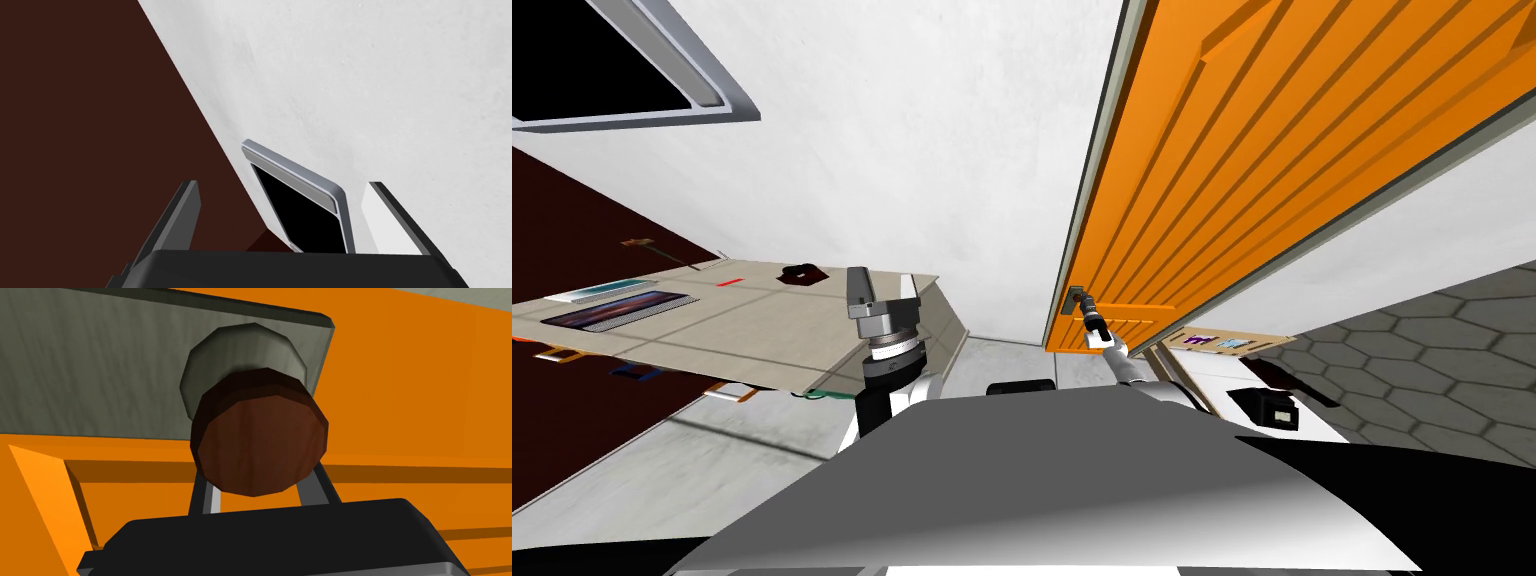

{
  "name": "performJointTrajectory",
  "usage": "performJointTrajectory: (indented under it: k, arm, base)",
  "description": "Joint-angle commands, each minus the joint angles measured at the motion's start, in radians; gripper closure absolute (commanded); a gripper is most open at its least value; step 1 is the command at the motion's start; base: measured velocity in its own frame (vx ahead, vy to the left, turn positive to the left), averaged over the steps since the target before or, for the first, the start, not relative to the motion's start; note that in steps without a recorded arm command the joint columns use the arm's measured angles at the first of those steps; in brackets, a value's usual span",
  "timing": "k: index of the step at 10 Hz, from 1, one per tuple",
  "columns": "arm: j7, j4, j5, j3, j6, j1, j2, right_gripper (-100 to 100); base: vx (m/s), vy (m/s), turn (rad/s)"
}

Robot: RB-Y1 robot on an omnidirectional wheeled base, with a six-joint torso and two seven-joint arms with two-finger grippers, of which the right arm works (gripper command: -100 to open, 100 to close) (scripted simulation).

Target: Pull the door open

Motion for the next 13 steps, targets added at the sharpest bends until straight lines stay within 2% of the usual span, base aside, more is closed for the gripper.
performJointTrajectory:
  k: [1,3,4,5,6,8,9,10,11,12,13]
  arm:
    - [-0.039,-0.009,-0.018,0.004,-0.003,-0.004,0.003,100]
    - [-0.102,-0.008,-0.079,0.009,0.003,-0.006,0.004,100]
    - [-0.119,-0.008,-0.079,0.009,0.003,-0.006,0.004,100]
    - [-0.154,-0.008,-0.109,0.011,0.006,-0.007,0.004,100]
    - [-0.159,-0.008,-0.109,0.011,0.006,-0.007,0.004,100]
    - [-0.223,-0.007,-0.170,0.016,0.012,-0.010,0.005,100]
    - [-0.239,-0.007,-0.170,0.016,0.012,-0.010,0.005,100]
    - [-0.270,-0.006,-0.201,0.018,0.015,-0.011,0.005,100]
    - [-0.279,-0.006,-0.201,0.018,0.015,-0.011,0.005,100]
    - [-0.315,-0.006,-0.230,0.021,0.018,-0.012,0.006,100]
    - [-0.319,-0.006,-0.230,0.021,0.018,-0.012,0.006,100]
  base:
    - [-0.072,-0.052,0.080]
    - [-0.075,-0.045,0.138]
    - [-0.066,-0.039,0.067]
    - [-0.052,-0.040,0.106]
    - [-0.039,-0.032,0.058]
    - [-0.069,-0.041,0.137]
    - [-0.062,-0.041,0.074]
    - [-0.058,-0.039,0.110]
    - [-0.052,-0.028,0.074]
    - [-0.066,-0.020,0.128]
    - [-0.045,-0.027,0.040]
